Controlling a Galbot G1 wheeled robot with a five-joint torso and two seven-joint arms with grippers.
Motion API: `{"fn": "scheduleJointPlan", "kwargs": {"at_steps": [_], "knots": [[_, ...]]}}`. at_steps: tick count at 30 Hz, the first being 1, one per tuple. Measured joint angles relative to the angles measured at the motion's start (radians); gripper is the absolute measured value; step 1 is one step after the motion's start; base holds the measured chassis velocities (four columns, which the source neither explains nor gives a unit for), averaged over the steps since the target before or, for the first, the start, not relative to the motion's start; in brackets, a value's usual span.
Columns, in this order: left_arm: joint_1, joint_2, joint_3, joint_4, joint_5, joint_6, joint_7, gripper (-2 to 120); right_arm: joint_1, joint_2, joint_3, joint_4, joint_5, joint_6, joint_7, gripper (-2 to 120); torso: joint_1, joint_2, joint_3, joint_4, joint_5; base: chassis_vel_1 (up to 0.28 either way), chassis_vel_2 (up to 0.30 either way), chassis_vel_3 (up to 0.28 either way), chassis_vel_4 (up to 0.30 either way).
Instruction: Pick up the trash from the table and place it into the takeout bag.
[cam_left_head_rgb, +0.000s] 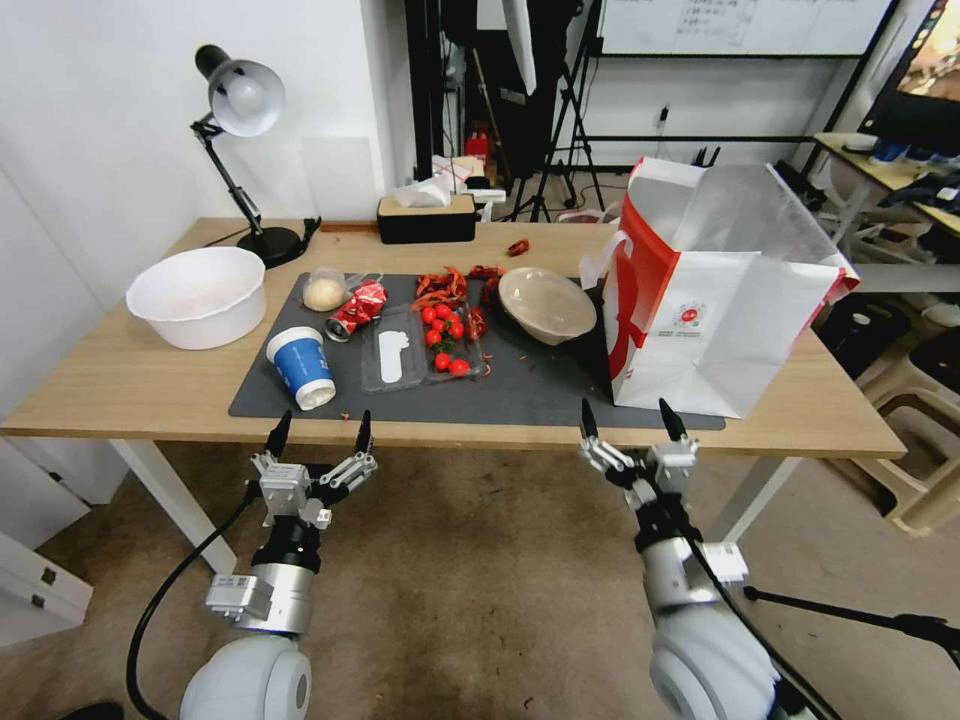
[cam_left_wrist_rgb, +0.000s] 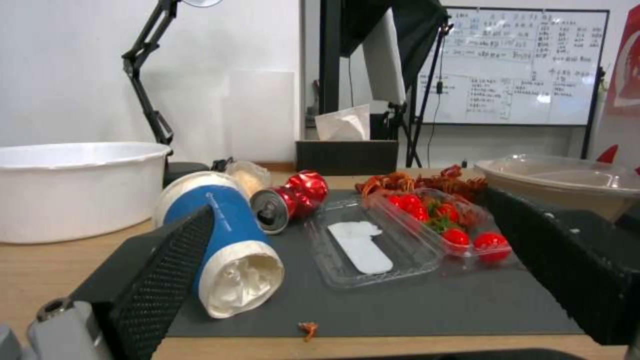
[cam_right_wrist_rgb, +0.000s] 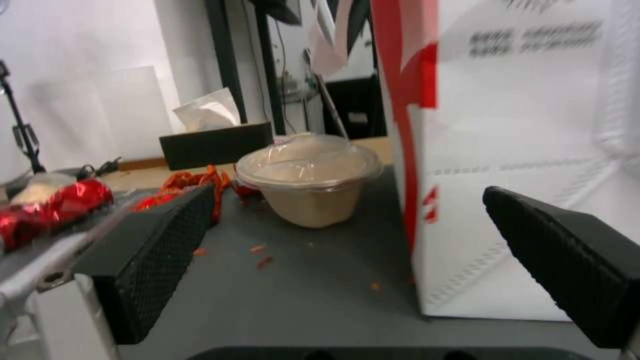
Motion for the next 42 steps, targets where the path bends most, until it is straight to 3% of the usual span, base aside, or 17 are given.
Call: {"fn": "scheduleJointPlan", "kwargs": {"at_steps": [15,17,24,35,42], "knots": [[0.005,0.000,-0.007,0.000,0.001,-0.006,0.005,100,0.218,-0.005,-0.100,-0.041,0.268,-0.107,0.093,100,0.000,0.000,0.000,0.0004,-0.0001,0.000,0.000,0.000,0.000],[0.005,-0.006,-0.007,0.000,0.002,-0.006,0.007,100,0.307,-0.002,-0.139,-0.080,0.385,-0.121,0.106,100,0.000,0.000,0.000,0.0002,-0.0001,0.000,0.000,0.000,0.000],[0.003,-0.018,-0.007,0.000,0.006,-0.010,0.010,100,0.499,0.063,-0.230,-0.195,0.599,-0.126,0.143,100,0.000,0.000,0.000,0.0002,-0.0001,0.000,0.000,0.000,0.000],[0.003,-0.007,-0.019,0.009,-0.002,-0.024,0.010,100,0.675,0.171,-0.239,-0.385,0.728,-0.138,0.203,99,0.000,0.000,0.000,0.0003,0.0000,0.000,0.000,0.000,0.000],[0.001,-0.007,-0.018,0.015,-0.002,-0.028,0.010,100,0.685,0.180,-0.224,-0.405,0.744,-0.144,0.209,80,0.000,0.000,0.000,0.0002,0.0000,0.000,0.000,0.000,0.000]]}}
